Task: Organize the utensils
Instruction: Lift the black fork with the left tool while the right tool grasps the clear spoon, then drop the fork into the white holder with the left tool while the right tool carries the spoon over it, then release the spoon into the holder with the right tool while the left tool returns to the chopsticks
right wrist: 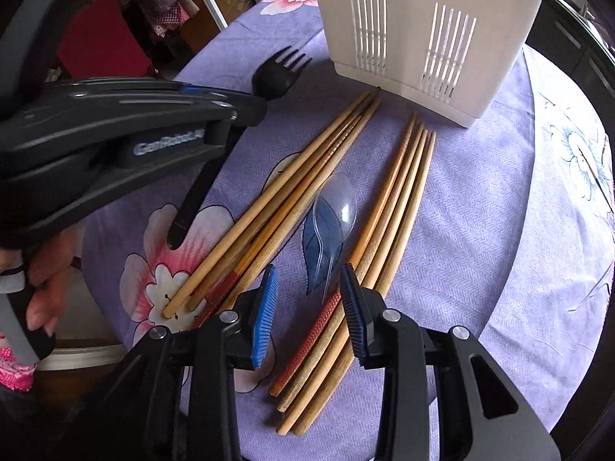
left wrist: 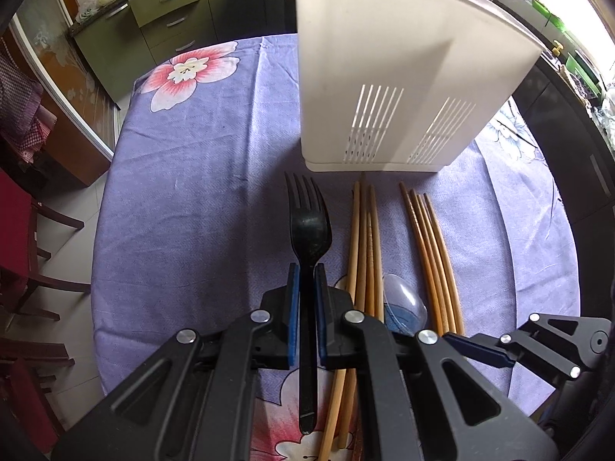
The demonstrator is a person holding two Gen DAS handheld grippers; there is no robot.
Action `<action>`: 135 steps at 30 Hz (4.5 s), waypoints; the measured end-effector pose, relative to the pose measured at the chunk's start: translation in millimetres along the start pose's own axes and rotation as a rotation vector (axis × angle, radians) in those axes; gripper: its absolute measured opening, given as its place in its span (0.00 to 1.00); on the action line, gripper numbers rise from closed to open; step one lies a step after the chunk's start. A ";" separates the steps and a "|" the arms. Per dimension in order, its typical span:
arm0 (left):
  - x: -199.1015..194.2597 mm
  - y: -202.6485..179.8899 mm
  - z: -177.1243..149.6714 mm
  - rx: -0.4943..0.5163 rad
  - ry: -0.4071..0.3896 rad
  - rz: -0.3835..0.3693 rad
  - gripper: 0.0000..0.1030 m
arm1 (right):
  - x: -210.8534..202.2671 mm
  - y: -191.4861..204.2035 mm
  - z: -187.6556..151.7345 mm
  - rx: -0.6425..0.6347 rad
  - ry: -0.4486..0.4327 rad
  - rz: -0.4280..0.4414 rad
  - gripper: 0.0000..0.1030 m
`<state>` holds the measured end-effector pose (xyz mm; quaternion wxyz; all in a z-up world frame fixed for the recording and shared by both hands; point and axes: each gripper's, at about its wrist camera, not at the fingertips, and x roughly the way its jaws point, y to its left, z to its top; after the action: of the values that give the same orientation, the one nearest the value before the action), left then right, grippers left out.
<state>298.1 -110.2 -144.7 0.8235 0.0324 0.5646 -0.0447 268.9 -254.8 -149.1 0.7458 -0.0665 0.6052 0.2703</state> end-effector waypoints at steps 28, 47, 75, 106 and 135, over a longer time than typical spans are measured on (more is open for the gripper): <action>-16.4 31.1 0.0 -0.039 -0.038 -0.001 0.07 | 29.0 27.9 12.1 -0.057 0.039 -0.155 0.11; -126.7 13.1 74.7 -0.019 -0.313 -0.098 0.07 | -103.8 -30.7 -0.4 0.135 -0.449 0.014 0.09; -91.4 -5.5 102.7 0.083 -0.613 -0.140 0.08 | -211.0 -97.3 31.6 0.254 -0.705 -0.101 0.09; -146.7 58.3 -31.9 0.053 -0.637 -0.161 0.30 | -172.3 -95.9 72.8 0.272 -0.931 -0.112 0.09; 15.9 2.3 4.2 0.066 0.007 -0.157 0.21 | -82.3 -100.6 -36.7 0.209 -0.457 -0.115 0.25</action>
<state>307.9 -108.9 -158.1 0.8140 0.0152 0.5665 -0.1275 275.8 -382.0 -104.3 0.8802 0.0392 0.4408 0.1713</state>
